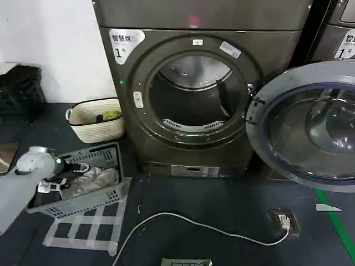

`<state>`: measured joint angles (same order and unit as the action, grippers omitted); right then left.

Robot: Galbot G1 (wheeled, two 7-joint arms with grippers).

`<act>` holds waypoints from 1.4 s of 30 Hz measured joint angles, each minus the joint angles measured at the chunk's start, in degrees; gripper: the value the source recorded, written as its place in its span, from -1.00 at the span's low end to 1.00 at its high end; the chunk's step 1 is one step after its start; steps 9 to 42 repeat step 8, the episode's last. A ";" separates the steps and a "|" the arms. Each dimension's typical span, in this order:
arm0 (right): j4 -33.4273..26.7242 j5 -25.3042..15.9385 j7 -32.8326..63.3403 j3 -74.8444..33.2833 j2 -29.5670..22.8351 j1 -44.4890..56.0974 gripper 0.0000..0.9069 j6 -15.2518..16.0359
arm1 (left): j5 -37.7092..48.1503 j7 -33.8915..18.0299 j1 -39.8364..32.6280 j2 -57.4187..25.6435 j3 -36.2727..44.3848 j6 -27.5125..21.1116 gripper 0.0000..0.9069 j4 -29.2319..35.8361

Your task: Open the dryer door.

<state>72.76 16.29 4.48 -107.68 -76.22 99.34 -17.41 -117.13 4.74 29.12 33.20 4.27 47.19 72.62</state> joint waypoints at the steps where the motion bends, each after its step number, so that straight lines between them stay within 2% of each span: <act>1: 0.00 -0.14 -0.01 0.10 0.00 -0.12 1.00 -0.02 | 0.00 0.00 -0.05 0.00 -0.03 -0.01 1.00 -0.14; 42: 0.78 -0.35 -0.05 0.58 -0.20 -0.37 1.00 0.24 | 0.16 -0.04 -0.22 0.10 -0.05 -0.01 1.00 -0.61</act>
